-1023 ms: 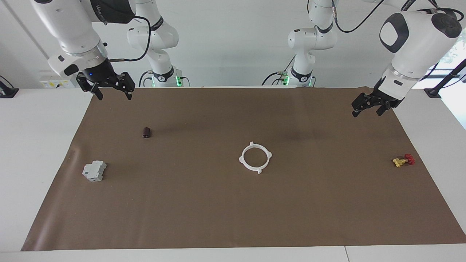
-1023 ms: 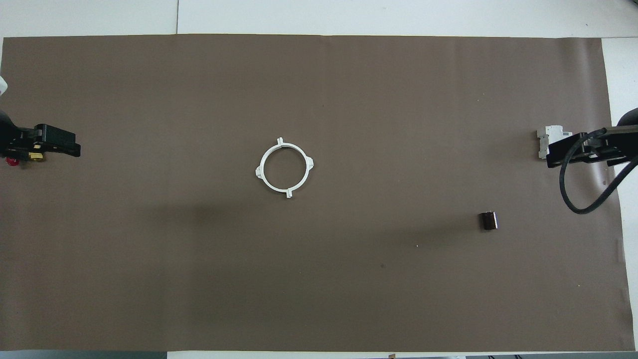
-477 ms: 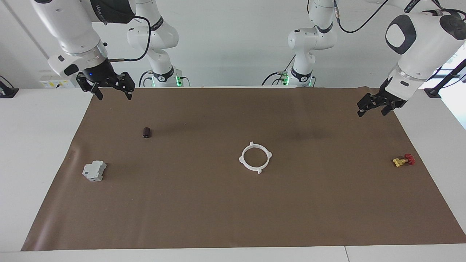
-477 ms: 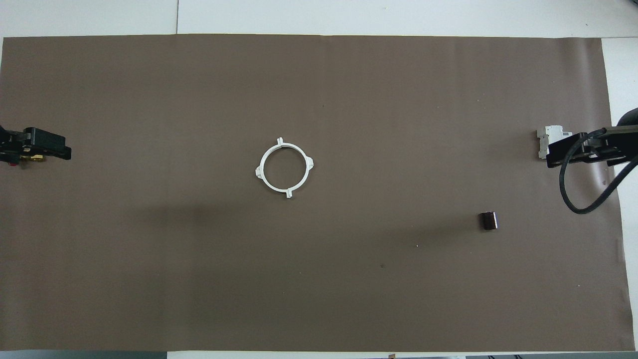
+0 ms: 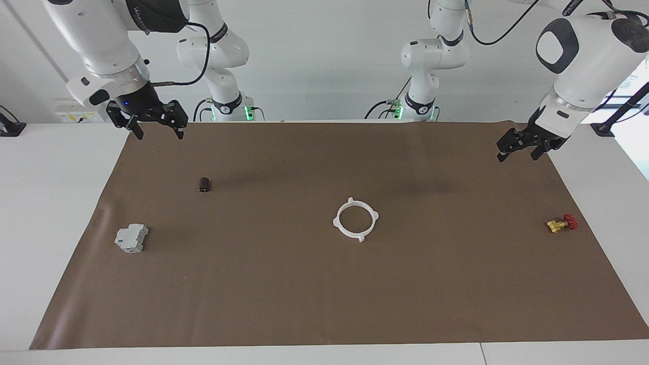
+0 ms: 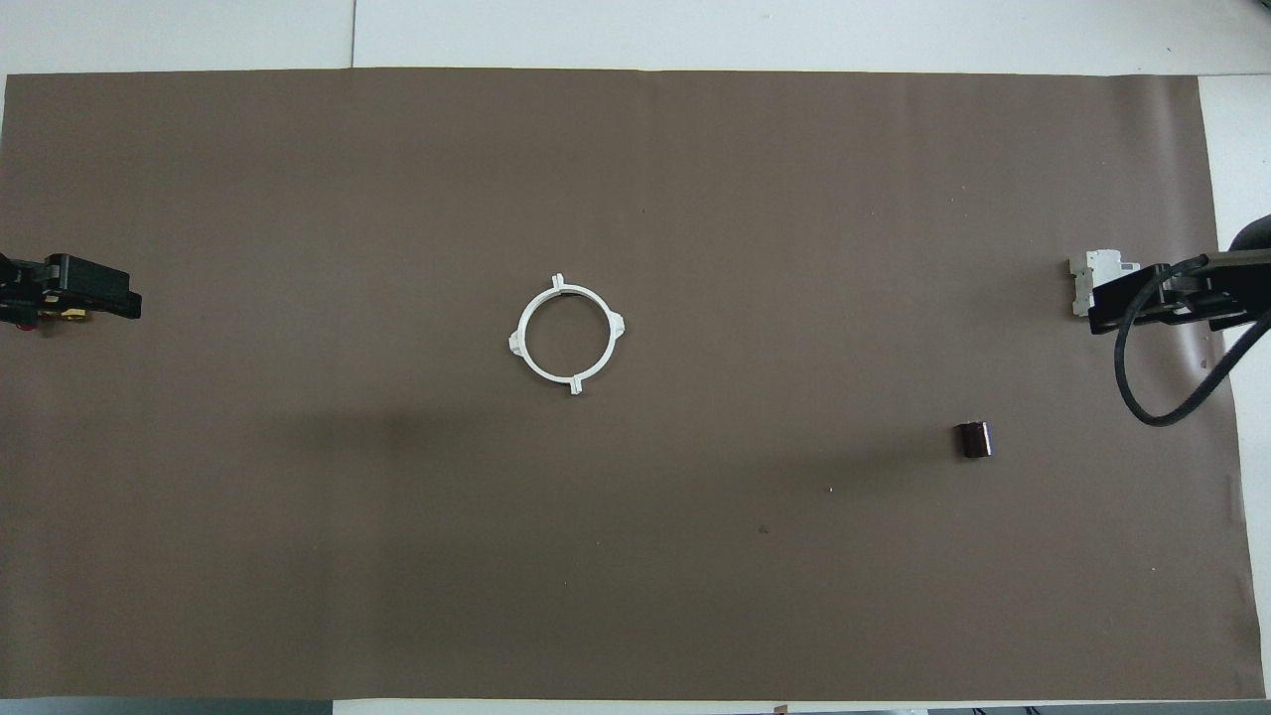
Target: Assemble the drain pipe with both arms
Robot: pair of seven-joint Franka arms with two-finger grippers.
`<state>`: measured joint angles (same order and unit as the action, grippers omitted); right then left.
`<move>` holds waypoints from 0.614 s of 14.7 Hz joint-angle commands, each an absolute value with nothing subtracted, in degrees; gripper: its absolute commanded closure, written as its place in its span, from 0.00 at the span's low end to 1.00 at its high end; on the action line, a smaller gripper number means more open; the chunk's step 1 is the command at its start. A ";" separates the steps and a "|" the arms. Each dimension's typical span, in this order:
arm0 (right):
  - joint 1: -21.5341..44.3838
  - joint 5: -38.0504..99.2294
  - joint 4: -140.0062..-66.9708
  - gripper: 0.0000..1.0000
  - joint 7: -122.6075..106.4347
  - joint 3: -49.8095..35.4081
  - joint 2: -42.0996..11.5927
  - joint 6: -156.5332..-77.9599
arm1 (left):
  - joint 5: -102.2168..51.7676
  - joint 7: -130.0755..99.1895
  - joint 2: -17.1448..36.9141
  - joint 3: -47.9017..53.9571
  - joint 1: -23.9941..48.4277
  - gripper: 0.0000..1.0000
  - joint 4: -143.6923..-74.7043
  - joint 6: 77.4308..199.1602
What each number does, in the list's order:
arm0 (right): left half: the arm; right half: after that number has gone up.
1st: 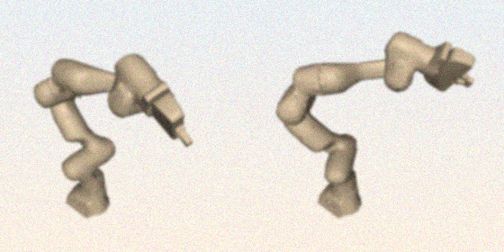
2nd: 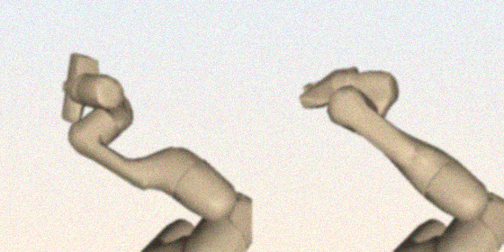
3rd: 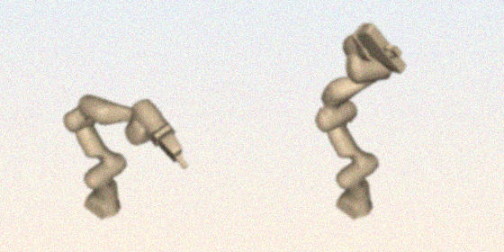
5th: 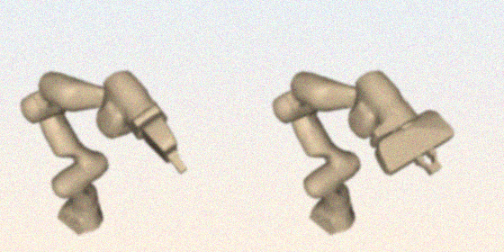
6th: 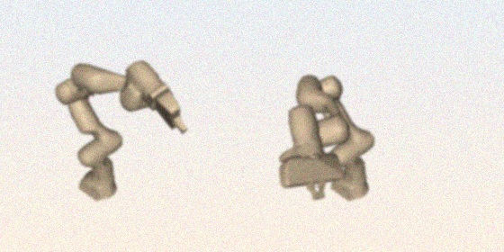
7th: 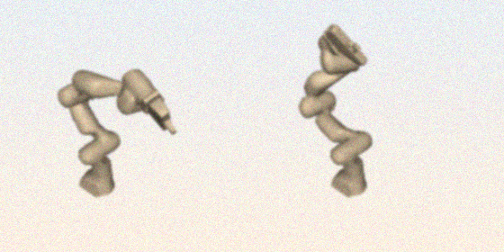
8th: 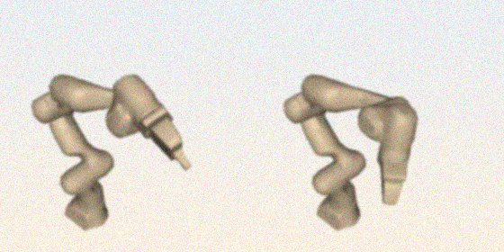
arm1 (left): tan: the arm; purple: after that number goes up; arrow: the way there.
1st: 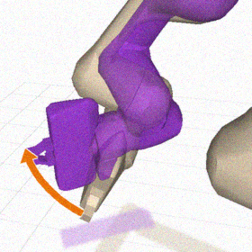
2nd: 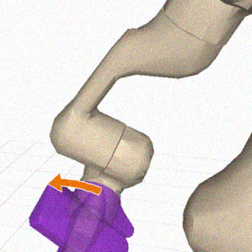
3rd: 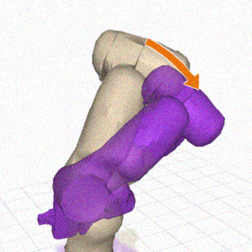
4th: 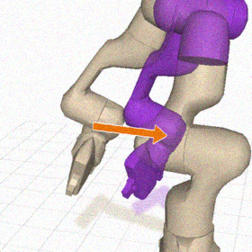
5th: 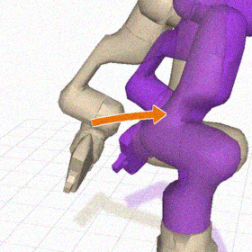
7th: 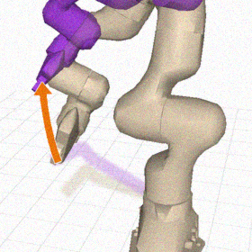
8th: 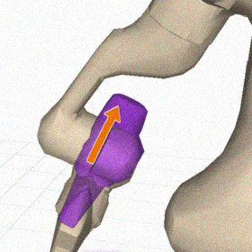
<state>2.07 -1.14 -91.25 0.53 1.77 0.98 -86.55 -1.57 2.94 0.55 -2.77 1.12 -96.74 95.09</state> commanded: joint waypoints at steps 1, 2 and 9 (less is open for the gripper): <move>1.14 -0.53 -91.32 0.00 -0.53 1.32 1.23 -87.28 | -1.50 3.16 -0.17 -2.99 1.23 0.00 -95.45 91.85; 1.14 -0.53 -91.32 0.00 -0.53 1.41 1.23 -87.28 | -0.71 3.16 -0.35 -2.99 1.32 0.00 -95.54 91.76; 1.05 -0.62 -91.32 0.00 -0.62 1.49 1.23 -87.19 | -0.62 3.43 -0.79 -2.90 1.14 0.00 -96.06 92.02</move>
